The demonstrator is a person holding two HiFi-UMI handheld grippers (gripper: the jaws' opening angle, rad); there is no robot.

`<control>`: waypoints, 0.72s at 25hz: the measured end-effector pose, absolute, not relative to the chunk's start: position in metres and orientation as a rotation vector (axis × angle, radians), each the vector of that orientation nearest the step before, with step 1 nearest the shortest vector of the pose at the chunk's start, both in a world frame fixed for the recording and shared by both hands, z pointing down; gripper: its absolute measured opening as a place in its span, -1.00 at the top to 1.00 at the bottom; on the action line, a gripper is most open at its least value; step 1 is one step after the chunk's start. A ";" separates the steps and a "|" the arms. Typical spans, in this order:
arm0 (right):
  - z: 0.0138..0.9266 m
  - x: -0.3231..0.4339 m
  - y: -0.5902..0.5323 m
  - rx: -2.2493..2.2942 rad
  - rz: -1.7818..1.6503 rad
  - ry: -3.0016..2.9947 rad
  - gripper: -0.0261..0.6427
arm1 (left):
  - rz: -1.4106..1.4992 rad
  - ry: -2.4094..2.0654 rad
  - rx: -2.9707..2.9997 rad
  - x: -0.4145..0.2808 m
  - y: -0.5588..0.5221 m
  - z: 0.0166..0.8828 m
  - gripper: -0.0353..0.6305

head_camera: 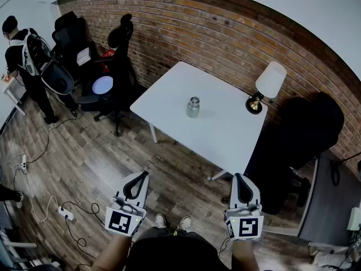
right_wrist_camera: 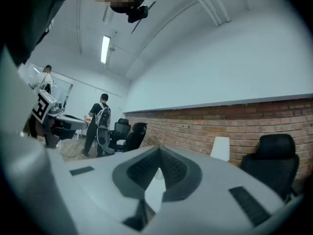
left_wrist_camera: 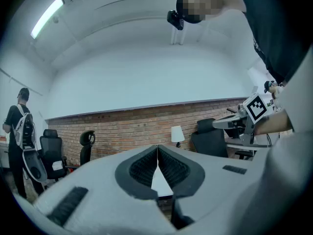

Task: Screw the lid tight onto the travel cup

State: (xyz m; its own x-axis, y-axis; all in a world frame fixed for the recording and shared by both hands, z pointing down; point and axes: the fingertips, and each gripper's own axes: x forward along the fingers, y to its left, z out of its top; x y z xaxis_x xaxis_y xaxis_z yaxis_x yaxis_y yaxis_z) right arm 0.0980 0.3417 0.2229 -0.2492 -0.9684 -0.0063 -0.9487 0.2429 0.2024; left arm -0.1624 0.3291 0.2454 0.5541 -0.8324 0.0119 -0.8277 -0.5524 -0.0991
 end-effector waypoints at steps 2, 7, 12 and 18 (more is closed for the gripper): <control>0.223 0.095 0.340 1.848 -0.252 -2.380 0.89 | -0.087 1.436 -2.696 -0.164 0.328 0.246 0.82; 0.227 0.090 0.340 1.844 -0.237 -2.366 0.89 | -0.077 1.436 -2.709 -0.168 0.328 0.246 0.82; 0.228 0.087 0.344 1.885 -0.194 -2.395 0.89 | -0.047 1.426 -2.714 -0.175 0.328 0.250 0.82; 0.215 0.065 0.346 1.884 -0.267 -2.343 0.88 | 0.026 1.435 -2.717 -0.200 0.328 0.249 0.82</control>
